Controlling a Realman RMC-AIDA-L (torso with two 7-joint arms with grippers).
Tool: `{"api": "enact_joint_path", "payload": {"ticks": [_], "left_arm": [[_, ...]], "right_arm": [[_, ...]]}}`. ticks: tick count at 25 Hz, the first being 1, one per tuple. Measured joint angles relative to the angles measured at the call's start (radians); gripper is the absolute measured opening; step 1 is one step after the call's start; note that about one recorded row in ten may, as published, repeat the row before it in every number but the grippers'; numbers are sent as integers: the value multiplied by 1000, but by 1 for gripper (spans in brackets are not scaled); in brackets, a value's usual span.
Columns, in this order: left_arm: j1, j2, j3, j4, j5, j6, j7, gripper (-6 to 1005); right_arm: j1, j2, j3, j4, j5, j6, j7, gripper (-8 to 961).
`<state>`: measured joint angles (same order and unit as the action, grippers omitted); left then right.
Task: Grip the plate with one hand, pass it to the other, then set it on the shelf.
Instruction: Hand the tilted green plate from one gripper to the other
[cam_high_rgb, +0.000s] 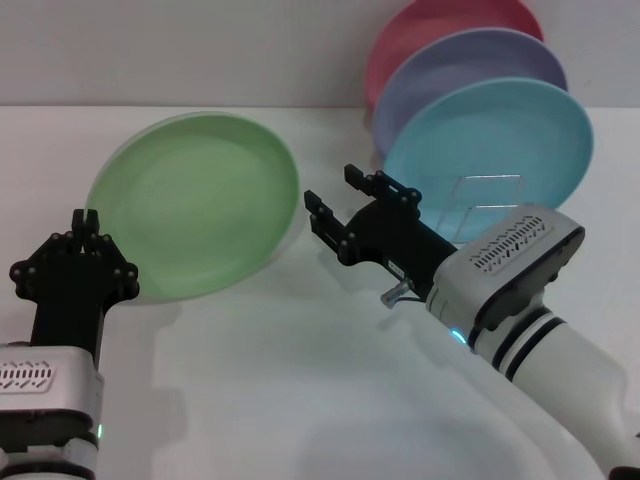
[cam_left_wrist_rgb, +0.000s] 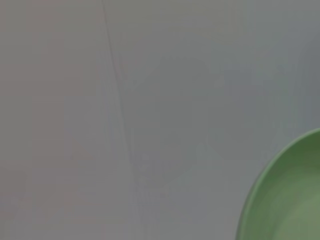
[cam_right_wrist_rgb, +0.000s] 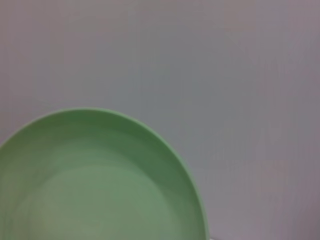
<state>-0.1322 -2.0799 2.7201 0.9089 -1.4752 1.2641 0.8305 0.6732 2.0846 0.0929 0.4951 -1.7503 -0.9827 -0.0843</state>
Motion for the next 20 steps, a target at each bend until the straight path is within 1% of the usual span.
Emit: {"api": "enact_joint_path", "payload": {"ticks": [7, 14, 20], "left_arm": [[-4, 0, 18, 29, -36, 2, 60, 75], [-10, 0, 20, 37, -48, 3, 64, 77], [-10, 0, 20, 39, -42, 7, 57, 79]], "right_arm": [[22, 2, 3, -8, 0, 11, 0, 574], [30, 4, 25, -9, 0, 44, 0, 574], [35, 5, 27, -9, 0, 46, 0, 574]]}}
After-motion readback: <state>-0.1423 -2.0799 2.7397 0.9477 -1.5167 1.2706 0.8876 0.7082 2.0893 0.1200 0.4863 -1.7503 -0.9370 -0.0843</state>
